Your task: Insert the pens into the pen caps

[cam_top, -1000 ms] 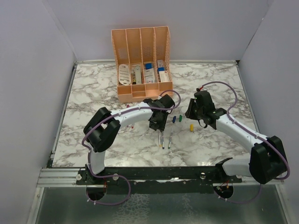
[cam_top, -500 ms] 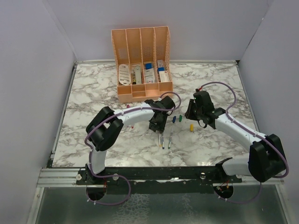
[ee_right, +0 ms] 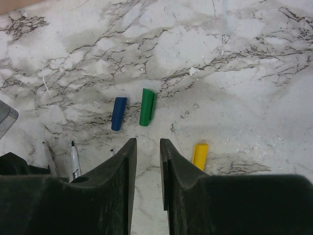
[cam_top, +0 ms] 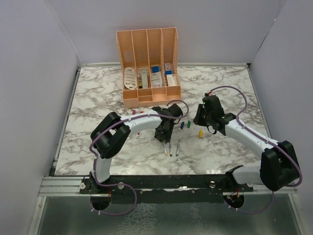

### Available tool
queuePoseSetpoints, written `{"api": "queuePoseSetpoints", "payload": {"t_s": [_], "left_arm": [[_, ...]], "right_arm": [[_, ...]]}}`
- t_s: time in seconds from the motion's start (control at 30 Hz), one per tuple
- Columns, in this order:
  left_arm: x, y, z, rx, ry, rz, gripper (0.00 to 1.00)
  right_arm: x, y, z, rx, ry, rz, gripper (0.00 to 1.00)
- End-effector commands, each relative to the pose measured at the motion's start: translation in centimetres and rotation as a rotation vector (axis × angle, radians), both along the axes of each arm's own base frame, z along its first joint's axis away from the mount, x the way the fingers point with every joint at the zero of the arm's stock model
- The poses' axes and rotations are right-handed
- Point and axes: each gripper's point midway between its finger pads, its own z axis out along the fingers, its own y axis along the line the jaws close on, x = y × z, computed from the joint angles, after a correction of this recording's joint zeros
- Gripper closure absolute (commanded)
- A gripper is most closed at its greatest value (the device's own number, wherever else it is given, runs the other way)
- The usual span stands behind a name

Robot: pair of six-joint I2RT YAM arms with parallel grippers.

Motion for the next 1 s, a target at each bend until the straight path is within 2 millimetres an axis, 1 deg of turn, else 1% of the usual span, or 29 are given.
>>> {"api": "queuePoseSetpoints", "payload": {"t_s": [0.0, 0.13, 0.27, 0.47, 0.57, 0.73, 0.97], "left_arm": [[-1.7, 2.2, -1.0, 0.086, 0.040, -0.004, 0.64], [-3.0, 3.8, -1.5, 0.127, 0.071, -0.015, 0.65], [-4.3, 4.7, -1.6, 0.139, 0.111, -0.044, 0.65], [-5.3, 4.6, -1.2, 0.112, 0.156, -0.096, 0.66], [-5.7, 4.8, -1.4, 0.116, 0.175, -0.111, 0.66], [-6.6, 5.9, -1.8, 0.166, 0.227, -0.152, 0.65], [-7.5, 8.3, -2.5, 0.294, 0.307, -0.221, 0.64]], "right_arm": [[0.0, 0.5, 0.1, 0.010, 0.003, 0.017, 0.75], [0.0, 0.5, 0.0, 0.011, 0.006, 0.017, 0.75], [-0.1, 0.6, -0.1, 0.013, 0.010, 0.019, 0.75], [-0.1, 0.7, -0.1, 0.017, 0.013, 0.021, 0.75], [-0.2, 0.6, -0.1, 0.016, 0.012, 0.021, 0.75], [-0.2, 0.6, 0.0, 0.016, 0.013, 0.021, 0.75], [-0.3, 0.7, -0.2, 0.022, 0.020, 0.021, 0.75]]}}
